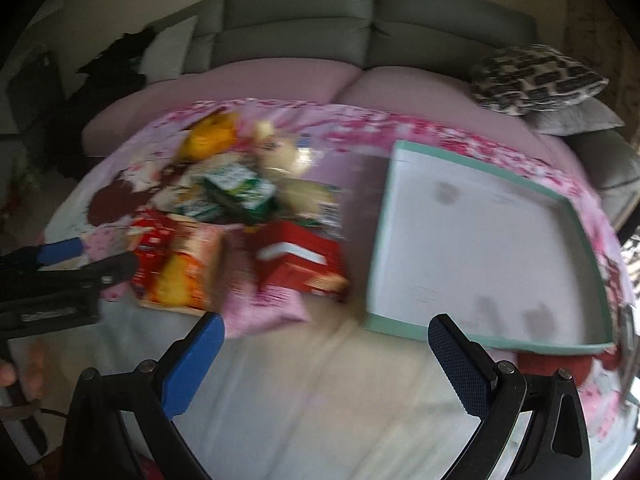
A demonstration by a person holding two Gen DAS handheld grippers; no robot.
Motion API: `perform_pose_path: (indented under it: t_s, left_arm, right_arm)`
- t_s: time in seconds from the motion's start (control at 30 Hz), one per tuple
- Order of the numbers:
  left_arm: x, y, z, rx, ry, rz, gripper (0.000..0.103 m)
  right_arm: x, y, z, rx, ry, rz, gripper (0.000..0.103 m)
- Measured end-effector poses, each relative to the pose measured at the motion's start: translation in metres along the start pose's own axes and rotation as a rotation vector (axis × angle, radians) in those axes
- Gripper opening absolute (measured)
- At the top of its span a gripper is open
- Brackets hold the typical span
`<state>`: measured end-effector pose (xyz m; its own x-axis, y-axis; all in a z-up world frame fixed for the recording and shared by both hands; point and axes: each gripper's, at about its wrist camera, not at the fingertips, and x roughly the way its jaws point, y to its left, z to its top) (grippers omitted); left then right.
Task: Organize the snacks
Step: 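Grasp the red bread bag with the left tool while the right tool grasps the pink Swiss roll bag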
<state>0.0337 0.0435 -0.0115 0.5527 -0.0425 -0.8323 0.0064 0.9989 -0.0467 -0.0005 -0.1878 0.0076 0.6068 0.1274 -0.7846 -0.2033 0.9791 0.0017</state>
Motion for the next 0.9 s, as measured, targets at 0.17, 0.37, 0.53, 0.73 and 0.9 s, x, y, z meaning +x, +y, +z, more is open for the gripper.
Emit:
perform_pose_path:
  t_s: [0.17, 0.37, 0.53, 0.73, 0.9]
  left_arm:
    - [0.013, 0.011, 0.006, -0.001, 0.024, 0.002, 0.094]
    - [0.034, 0.016, 0.011, 0.008, 0.061, -0.023, 0.089]
    - [0.050, 0.017, 0.011, 0.016, 0.091, -0.057, 0.072]
    - [0.057, 0.016, 0.015, 0.023, 0.088, -0.082, 0.063]
    - [0.053, 0.017, 0.015, 0.015, 0.071, -0.081, 0.054]
  right_arm:
    - [0.017, 0.018, 0.007, -0.001, 0.020, 0.057, 0.100]
    - [0.039, 0.022, 0.011, 0.019, 0.071, 0.073, 0.085]
    - [0.059, 0.023, 0.011, 0.021, 0.109, 0.096, 0.075]
    - [0.067, 0.021, 0.011, 0.036, 0.118, 0.113, 0.062]
    - [0.062, 0.021, 0.011, 0.037, 0.108, 0.134, 0.052]
